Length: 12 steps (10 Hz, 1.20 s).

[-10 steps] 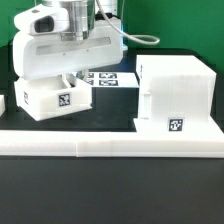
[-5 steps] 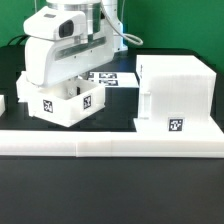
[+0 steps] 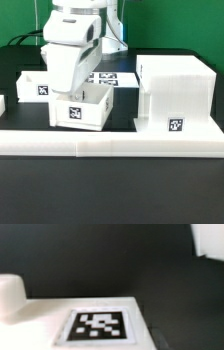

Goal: Assemble drawer

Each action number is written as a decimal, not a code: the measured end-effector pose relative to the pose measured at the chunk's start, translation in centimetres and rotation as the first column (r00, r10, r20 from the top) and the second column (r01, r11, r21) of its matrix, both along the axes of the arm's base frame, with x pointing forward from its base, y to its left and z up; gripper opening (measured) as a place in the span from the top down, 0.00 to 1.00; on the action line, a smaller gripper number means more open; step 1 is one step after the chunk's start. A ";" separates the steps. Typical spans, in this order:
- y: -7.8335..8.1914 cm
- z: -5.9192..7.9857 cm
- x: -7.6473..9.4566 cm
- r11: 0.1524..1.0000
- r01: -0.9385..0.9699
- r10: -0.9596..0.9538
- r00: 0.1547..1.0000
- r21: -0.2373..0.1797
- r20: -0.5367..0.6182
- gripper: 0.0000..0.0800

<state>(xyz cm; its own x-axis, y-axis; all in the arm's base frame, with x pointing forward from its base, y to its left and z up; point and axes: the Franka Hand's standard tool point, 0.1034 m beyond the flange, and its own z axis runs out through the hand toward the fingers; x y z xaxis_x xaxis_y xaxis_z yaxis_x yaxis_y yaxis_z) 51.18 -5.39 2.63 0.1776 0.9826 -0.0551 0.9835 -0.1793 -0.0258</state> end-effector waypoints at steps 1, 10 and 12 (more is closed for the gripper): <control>-0.1 0.0 0.2 0.998 -0.068 0.068 0.998 -0.007 -0.006 0.95; 1.3 -0.5 2.8 0.988 -0.152 0.152 0.988 -0.003 0.002 0.95; 1.4 -0.6 2.8 0.988 -0.155 0.155 0.988 -0.004 0.001 0.95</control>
Offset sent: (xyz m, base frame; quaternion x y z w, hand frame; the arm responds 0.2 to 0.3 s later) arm 0.0090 0.0057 -0.0039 0.0181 0.0104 -0.0278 0.9994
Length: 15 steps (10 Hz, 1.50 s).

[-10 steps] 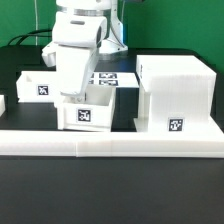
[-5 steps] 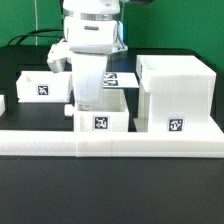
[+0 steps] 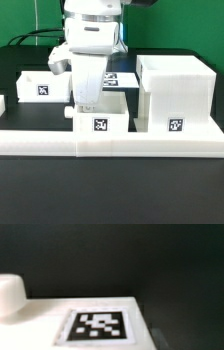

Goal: Assemble drawer

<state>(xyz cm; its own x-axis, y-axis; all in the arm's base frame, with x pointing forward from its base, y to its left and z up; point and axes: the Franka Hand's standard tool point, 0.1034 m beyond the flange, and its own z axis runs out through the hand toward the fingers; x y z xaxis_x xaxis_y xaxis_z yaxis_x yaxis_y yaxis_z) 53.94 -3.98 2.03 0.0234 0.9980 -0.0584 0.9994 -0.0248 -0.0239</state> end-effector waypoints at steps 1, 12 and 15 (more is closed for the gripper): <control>0.5 -0.3 0.0 1.000 -0.023 0.023 1.000 -0.003 -0.003 0.95; 1.6 -0.7 0.4 1.000 -0.002 0.002 0.999 -0.002 0.035 0.95; 2.9 -0.7 0.6 1.000 0.025 -0.025 0.999 0.004 0.037 0.95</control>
Offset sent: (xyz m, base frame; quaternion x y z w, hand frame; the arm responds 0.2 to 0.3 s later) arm 0.0000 0.0000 0.0000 -0.0650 0.0000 0.0000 0.9979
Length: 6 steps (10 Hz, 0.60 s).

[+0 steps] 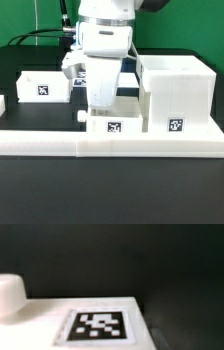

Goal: Assemble drawer

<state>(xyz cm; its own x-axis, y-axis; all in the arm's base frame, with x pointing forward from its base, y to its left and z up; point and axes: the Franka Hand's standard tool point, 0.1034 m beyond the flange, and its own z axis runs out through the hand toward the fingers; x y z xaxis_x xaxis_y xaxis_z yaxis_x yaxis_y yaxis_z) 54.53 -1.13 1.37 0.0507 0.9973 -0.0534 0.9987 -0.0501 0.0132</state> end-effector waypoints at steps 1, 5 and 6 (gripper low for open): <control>0.1 -0.1 0.0 1.000 0.000 0.000 1.000 0.001 -0.001 0.95; 0.8 -0.2 -0.2 1.000 -0.007 0.007 1.000 0.007 -0.002 0.95; 0.7 -0.2 -0.2 1.000 -0.005 0.005 1.000 0.007 -0.002 0.95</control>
Offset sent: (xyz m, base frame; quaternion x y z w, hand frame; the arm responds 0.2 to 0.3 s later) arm -0.0045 0.0143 -0.0028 0.0056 -0.0019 -0.0343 0.9994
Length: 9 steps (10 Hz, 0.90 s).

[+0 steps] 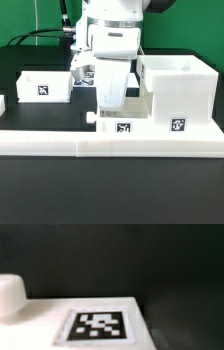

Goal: Assemble drawer

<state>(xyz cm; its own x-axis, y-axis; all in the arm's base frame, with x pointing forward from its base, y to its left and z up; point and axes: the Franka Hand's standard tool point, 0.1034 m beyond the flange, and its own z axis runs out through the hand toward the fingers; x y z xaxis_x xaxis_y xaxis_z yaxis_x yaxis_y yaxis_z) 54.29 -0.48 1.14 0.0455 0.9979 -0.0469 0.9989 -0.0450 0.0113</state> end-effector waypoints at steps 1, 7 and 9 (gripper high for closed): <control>0.0 0.0 0.0 1.000 0.000 0.000 1.000 0.000 0.000 0.95; 0.0 -0.1 0.1 0.999 -0.039 0.039 0.999 -0.015 0.001 0.95; 0.2 -0.1 0.1 0.999 -0.042 0.042 0.999 -0.016 0.002 0.95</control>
Offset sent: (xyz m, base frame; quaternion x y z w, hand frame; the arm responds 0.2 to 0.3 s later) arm 0.0040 0.0123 -0.0067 -0.0128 -0.0193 -0.0905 0.9956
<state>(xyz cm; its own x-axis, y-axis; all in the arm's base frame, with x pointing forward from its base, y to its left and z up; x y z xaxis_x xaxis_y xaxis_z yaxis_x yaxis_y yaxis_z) 54.43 -0.31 1.00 0.0040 0.9980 -0.0625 0.9999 -0.0032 0.0140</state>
